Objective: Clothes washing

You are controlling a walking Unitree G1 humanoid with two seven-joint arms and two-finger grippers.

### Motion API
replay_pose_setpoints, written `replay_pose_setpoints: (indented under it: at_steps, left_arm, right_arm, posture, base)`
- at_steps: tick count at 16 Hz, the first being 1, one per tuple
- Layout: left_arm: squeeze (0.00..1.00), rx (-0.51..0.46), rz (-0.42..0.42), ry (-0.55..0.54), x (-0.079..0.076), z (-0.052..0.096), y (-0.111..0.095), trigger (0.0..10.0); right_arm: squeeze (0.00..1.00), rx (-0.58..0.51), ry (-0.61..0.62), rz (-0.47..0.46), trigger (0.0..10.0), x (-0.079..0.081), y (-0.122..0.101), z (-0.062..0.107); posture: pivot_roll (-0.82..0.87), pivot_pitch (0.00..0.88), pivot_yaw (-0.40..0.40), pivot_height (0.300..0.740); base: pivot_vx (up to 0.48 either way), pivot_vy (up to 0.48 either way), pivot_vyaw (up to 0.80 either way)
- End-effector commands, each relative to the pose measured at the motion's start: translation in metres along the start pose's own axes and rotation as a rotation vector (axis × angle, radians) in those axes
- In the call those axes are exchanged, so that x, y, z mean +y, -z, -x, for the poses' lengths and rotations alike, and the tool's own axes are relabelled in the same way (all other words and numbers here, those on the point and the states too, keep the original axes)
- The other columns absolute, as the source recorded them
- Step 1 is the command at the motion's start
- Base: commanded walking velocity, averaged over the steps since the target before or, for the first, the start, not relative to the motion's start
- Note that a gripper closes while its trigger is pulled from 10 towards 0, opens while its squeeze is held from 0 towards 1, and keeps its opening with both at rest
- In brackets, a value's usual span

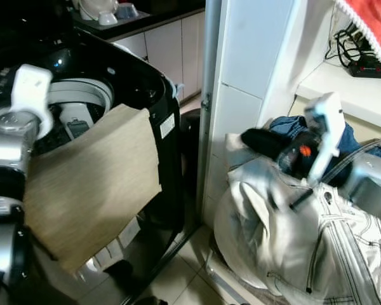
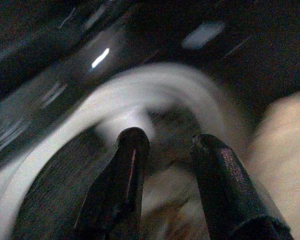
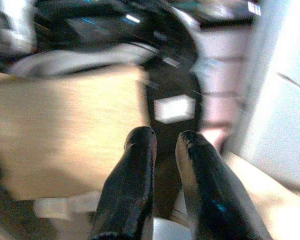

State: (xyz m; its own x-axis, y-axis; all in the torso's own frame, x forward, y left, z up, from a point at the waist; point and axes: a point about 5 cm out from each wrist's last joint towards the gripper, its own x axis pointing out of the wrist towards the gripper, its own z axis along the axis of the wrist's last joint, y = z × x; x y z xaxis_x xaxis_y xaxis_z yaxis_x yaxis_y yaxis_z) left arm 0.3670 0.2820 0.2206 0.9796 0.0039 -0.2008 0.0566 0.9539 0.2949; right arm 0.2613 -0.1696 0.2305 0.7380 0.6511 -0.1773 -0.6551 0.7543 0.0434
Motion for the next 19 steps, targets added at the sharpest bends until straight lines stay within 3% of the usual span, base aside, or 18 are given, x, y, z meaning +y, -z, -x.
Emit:
replay_pose_setpoints:
  at_steps: [1,2,3,4,7,9,11,15,16,17,19]
  left_arm:
    - [0.0,-0.19,-0.007,0.318,-0.047,0.009,-0.018,10.0]
    - [0.0,-0.243,-0.012,0.438,-0.066,0.016,-0.022,10.0]
    - [0.0,-0.299,-0.02,0.623,-0.097,0.029,-0.023,10.0]
    - [0.0,-0.315,-0.016,0.743,-0.116,0.038,-0.023,10.0]
    - [0.0,-0.318,-0.037,0.948,-0.154,0.055,-0.022,10.0]
    - [0.0,-0.303,-0.047,1.031,-0.166,0.061,-0.019,10.0]
    - [0.0,-0.308,-0.027,1.136,-0.179,0.075,-0.018,10.0]
    - [0.0,-0.4,0.012,1.122,-0.207,0.076,-0.03,10.0]
    - [0.84,-0.461,-0.004,1.088,-0.22,0.071,-0.034,10.0]
    - [1.0,-0.49,0.008,1.098,-0.233,0.07,-0.036,10.0]
    - [1.0,-0.507,-0.054,1.135,-0.25,0.069,-0.035,10.0]
  right_arm:
    - [1.0,0.074,0.131,-0.002,10.0,-0.015,0.011,0.001]
    - [1.0,0.1,0.138,-0.003,10.0,-0.017,0.014,0.004]
    - [1.0,0.13,0.085,0.008,10.0,-0.012,0.016,0.009]
    - [1.0,0.16,0.033,0.03,10.0,-0.007,0.017,0.013]
    - [1.0,0.201,-0.008,0.08,10.0,-0.006,0.018,0.021]
    - [1.0,0.205,-0.011,0.081,10.0,-0.008,0.017,0.023]
    - [1.0,0.15,-0.092,0.06,10.0,-0.003,0.006,0.03]
    - [1.0,0.158,-0.103,0.092,10.0,-0.011,-0.001,0.047]
    - [1.0,0.201,-0.06,0.11,10.0,-0.016,0.004,0.052]
    - [1.0,0.249,-0.024,0.126,10.0,-0.019,0.011,0.058]
    - [1.0,0.263,-0.005,0.104,10.0,-0.019,0.017,0.065]
  posture:
    - [-0.19,0.0,0.048,0.74]
    - [-0.19,0.0,0.048,0.74]
    - [-0.2,0.0,0.049,0.74]
    - [-0.2,0.0,0.049,0.74]
    - [-0.2,0.0,0.053,0.74]
    - [-0.21,0.0,0.056,0.74]
    - [-0.2,0.0,0.057,0.74]
    - [-0.2,0.0,0.047,0.74]
    - [-0.21,0.0,0.049,0.74]
    - [-0.22,0.0,0.058,0.74]
    - [-0.23,0.0,0.066,0.74]
  base:
    - [0.0,0.0,0.0]
    - [0.0,0.0,0.0]
    - [0.0,0.0,0.0]
    - [0.0,0.0,0.0]
    - [0.0,0.0,0.0]
    - [0.0,0.0,0.0]
    - [0.0,0.0,0.0]
    - [0.0,0.0,0.0]
    - [0.0,0.0,0.0]
    - [0.0,0.0,0.0]
    - [0.0,0.0,0.0]
